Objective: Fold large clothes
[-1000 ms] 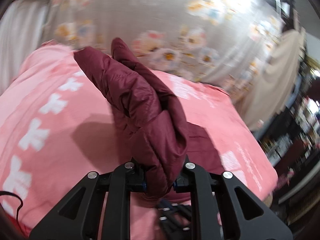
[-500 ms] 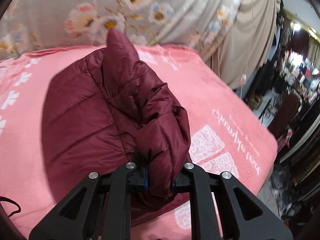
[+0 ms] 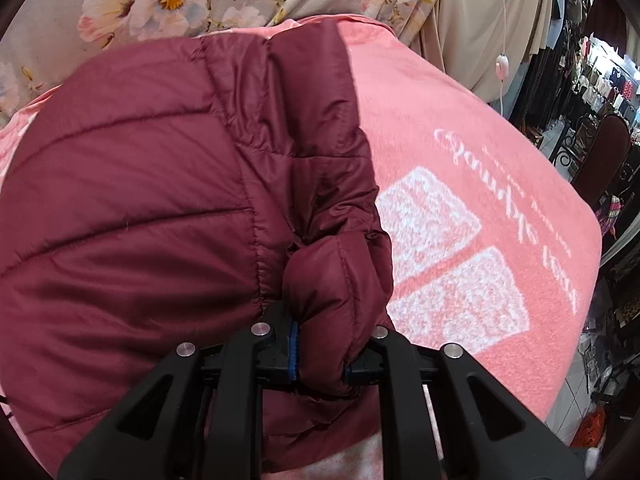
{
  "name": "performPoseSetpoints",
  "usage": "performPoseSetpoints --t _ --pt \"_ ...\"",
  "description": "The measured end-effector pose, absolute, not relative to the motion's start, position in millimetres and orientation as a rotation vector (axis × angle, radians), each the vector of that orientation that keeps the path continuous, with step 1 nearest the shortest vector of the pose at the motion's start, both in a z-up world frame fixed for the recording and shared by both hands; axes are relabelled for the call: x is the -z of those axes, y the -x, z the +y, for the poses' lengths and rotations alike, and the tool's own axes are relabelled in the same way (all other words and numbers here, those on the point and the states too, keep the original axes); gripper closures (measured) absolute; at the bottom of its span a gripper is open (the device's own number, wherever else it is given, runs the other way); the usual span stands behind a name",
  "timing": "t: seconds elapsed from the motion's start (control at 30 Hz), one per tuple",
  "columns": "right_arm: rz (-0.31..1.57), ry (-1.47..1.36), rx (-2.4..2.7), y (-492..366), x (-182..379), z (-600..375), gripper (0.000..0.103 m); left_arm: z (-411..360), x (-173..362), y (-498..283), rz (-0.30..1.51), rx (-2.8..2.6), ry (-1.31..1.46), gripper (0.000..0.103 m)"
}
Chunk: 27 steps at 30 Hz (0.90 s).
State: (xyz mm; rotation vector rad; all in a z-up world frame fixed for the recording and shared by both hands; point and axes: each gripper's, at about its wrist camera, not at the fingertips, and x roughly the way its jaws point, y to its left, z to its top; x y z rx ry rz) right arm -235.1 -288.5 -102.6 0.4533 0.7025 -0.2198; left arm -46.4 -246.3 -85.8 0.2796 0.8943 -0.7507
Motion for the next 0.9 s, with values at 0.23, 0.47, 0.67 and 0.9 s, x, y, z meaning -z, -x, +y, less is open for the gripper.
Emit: performPoseSetpoints --t 0.23,0.47,0.67,0.9 --pt "0.653 -0.472 0.250 229 85 -309 0.087 -225 45 45 0.908 0.873 -0.150 0.054" --pt "0.528 -0.468 0.180 207 51 -314 0.045 -180 -55 20 0.719 0.879 -0.008 0.019" --pt "0.457 -0.582 0.129 177 42 -319 0.043 -216 -56 -54 0.830 0.807 -0.066 0.028" --pt "0.484 -0.603 0.151 142 52 -338 0.051 -269 -13 -84 0.945 0.769 -0.232 0.044"
